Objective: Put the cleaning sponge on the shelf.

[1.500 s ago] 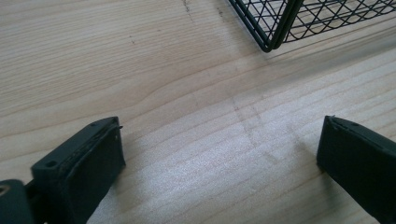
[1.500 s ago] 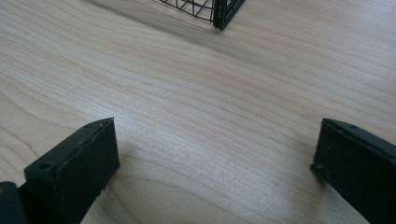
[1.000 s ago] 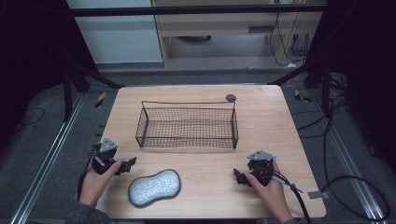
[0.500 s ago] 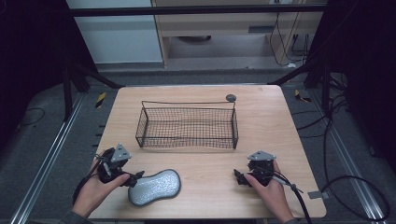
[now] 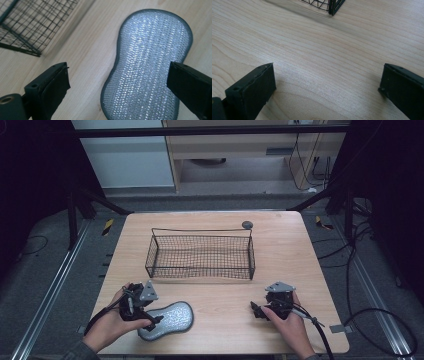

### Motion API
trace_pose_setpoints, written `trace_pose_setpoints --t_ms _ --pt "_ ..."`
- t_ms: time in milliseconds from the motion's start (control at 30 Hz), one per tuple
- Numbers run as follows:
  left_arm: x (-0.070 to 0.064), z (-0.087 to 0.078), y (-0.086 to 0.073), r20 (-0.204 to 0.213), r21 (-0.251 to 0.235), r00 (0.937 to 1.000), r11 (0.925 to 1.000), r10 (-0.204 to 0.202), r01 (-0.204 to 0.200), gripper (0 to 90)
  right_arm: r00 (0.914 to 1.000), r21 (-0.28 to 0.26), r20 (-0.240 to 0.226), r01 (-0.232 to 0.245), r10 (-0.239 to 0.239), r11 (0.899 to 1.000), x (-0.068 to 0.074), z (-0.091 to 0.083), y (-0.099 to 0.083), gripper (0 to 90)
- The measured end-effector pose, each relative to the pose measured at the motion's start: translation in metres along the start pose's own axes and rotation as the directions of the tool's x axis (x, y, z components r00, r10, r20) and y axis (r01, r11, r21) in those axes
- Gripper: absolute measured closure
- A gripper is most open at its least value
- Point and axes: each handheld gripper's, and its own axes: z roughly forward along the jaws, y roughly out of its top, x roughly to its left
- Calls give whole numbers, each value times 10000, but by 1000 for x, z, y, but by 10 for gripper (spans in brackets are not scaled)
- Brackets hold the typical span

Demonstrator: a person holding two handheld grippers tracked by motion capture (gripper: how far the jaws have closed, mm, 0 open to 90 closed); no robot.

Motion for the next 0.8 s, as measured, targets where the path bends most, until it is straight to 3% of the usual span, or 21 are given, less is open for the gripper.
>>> trace_pose_setpoints --t_ms 233,433,800 --pt "-7 5 8 500 406 9962 9965 708 -728 46 10000 4 -10 9 -9 10000 0 0 0 4" --pt "-8 17 12 1071 869 9892 9902 1000 -1095 40 10000 4 -9 8 -8 10000 0 0 0 4" --pt "-13 34 13 1774 1488 9778 9791 1116 -1387 39 10000 49 -55 46 -46 10000 0 0 0 4"
